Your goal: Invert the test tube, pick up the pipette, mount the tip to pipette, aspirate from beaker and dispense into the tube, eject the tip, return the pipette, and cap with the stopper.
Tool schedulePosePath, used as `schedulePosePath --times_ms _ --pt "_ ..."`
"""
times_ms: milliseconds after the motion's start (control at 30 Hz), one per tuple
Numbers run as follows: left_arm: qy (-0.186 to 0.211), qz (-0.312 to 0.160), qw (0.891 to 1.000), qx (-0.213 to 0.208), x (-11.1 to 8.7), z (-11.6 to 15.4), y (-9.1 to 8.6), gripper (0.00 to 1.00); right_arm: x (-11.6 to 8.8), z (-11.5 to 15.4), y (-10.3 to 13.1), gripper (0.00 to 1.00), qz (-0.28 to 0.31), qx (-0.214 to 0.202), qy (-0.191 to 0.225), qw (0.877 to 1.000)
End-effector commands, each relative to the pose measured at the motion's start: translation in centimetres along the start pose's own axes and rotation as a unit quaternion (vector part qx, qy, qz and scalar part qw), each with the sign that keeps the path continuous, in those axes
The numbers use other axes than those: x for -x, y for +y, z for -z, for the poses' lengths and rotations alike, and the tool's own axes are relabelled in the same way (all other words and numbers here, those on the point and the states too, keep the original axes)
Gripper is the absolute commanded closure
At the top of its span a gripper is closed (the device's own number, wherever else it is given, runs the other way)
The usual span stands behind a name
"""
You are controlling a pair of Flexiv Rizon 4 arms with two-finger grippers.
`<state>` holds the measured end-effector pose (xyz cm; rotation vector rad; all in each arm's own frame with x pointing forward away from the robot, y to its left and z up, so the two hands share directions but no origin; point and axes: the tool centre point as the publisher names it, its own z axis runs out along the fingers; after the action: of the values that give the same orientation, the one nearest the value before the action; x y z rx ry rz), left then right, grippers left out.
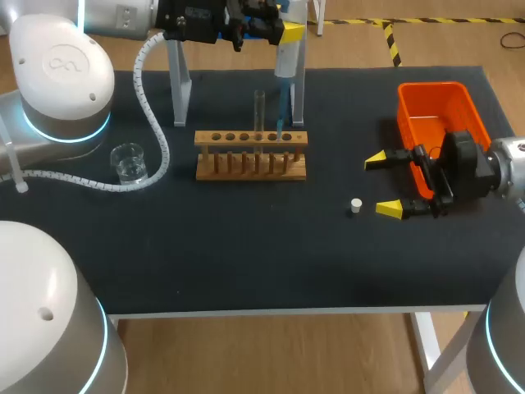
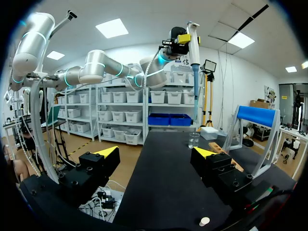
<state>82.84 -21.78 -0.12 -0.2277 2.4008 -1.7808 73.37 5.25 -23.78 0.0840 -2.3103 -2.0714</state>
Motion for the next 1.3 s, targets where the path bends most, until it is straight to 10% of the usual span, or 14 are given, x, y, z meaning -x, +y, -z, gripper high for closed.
schedulePosePath --times_ms 33,733,1300 --pt "-0.011 -0.001 1.000 0.011 0.8 3.7 1.4 1.00 -0.1 0.1 0.1 0.00 0.000 -0.001 0.000 1.000" --pt "-0.170 0.036 0.985 0.023 8.1 16.7 10.1 1.00 -0.1 0.1 0.1 0.00 0.000 -0.001 0.000 1.000" --pt "-0.225 0.043 0.973 0.009 13.1 21.2 14.1 1.00 -0.1 0.1 0.1 0.00 0.000 -0.001 0.000 1.000"
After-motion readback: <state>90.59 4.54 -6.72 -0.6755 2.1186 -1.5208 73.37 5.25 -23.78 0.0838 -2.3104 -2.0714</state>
